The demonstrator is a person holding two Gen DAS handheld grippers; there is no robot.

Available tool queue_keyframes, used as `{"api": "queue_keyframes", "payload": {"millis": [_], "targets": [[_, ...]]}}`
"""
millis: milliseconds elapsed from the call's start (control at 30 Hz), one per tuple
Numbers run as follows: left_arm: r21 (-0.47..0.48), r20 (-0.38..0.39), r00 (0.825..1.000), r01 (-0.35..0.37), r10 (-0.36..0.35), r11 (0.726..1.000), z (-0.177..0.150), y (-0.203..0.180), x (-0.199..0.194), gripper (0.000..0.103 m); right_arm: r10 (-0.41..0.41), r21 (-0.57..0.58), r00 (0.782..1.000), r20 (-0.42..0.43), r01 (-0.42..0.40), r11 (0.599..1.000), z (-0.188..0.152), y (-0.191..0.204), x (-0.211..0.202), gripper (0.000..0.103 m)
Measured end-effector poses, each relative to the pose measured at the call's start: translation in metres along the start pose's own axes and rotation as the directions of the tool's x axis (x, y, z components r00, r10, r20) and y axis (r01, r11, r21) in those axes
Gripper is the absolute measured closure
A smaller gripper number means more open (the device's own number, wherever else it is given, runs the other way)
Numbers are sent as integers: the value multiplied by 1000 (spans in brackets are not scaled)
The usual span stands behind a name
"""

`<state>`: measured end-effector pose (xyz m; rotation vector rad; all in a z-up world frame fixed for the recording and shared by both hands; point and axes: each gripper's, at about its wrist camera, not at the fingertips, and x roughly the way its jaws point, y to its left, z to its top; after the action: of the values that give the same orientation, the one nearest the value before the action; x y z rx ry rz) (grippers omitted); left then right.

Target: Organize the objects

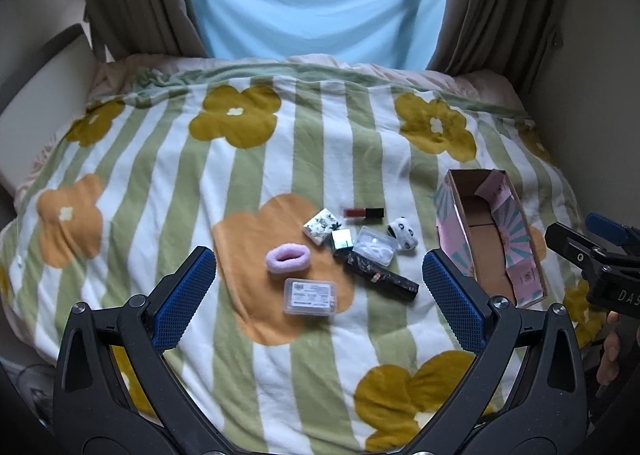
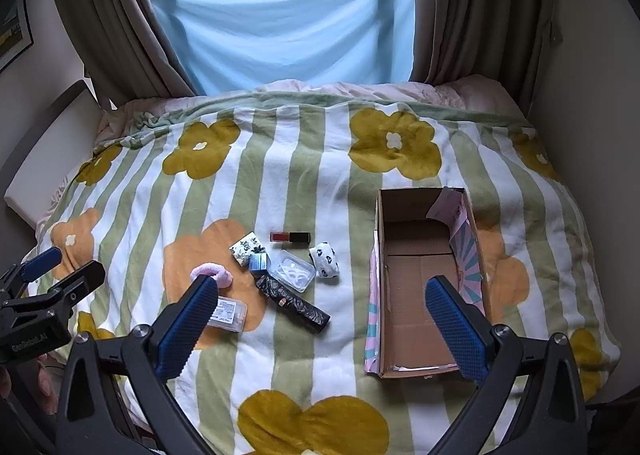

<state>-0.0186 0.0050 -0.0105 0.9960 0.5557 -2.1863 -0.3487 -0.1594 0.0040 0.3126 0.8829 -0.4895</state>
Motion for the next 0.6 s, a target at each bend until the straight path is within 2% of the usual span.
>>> {"api": "queue_keyframes", "payload": {"millis": [100, 267, 400, 600], "targets": [[-17, 6, 999, -31, 32, 999, 0, -2, 1, 0, 1, -2, 1000, -1, -1, 1000, 1, 0, 1, 0], [-35, 21, 999, -34, 35, 999, 1, -2, 0, 1, 4, -2, 1000, -2, -4, 1000, 1, 0, 2, 0], [-40, 26, 997, -65, 66, 997, 3, -2, 0, 0, 7, -2, 1000, -3, -7, 1000, 1, 0, 2, 0], [-73, 15, 999, -41, 43, 996, 5, 2, 2, 1, 8, -6, 1000, -4, -8, 1000, 2, 2, 3, 0]]}}
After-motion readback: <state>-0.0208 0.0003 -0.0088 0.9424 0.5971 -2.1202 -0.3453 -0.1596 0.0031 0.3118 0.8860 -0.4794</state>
